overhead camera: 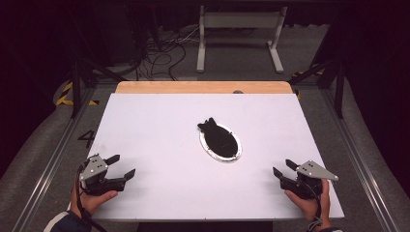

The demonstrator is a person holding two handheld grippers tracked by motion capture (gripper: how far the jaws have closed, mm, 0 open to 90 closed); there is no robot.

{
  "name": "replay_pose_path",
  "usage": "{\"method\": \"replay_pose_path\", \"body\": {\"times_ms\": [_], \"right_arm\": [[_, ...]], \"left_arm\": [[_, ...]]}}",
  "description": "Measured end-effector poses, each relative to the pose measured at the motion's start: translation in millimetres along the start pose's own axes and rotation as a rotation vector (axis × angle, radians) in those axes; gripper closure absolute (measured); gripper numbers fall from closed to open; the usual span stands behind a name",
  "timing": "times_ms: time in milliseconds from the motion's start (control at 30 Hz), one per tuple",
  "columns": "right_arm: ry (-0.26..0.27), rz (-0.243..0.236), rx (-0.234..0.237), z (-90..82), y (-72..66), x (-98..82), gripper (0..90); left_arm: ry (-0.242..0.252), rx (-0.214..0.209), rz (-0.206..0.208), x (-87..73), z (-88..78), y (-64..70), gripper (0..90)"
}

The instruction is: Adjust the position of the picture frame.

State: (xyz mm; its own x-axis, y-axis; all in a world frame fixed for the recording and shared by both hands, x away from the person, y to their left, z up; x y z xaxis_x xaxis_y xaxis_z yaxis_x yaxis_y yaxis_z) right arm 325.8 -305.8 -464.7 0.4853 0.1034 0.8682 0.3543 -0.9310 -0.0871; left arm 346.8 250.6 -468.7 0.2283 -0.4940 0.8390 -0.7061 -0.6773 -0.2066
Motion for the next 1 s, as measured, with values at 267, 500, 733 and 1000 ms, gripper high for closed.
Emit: {"method": "replay_pose_path", "body": {"times_ms": [267,500,733,1000], "right_arm": [[-0.014,-0.002,0.023,2.3,-4.0,0.3,46.8],[-0.058,-0.017,0.064,6.7,-10.8,0.5,65.2],[-0.065,0.006,0.094,11.9,-13.7,6.5,83.1],[-0.083,-0.024,0.141,18.2,-33.5,10.3,90.0]], "left_arm": [[-0.03,-0.016,0.055,-0.4,4.8,3.7,32.7],[-0.02,-0.038,0.092,12.1,10.1,-4.1,66.3],[0.009,-0.071,0.144,41.2,25.6,-12.0,87.7],[0.023,-0.112,0.152,74.5,60.7,-15.4,89.9]]}}
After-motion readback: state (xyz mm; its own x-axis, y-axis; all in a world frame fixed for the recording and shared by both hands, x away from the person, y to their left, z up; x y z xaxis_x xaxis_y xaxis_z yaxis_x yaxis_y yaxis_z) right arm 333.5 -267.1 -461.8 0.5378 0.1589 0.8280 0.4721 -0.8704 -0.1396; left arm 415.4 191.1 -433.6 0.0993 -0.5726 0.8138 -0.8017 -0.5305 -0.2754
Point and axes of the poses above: each handheld gripper's, and its own axes: z roughly forward along the jaws, x roughly out of its top, y roughly to its right, the point moved 4 cm from there along z, roughly forward along the jaws, and after that the axes turned 11 degrees about z, right-handed, at the moved point
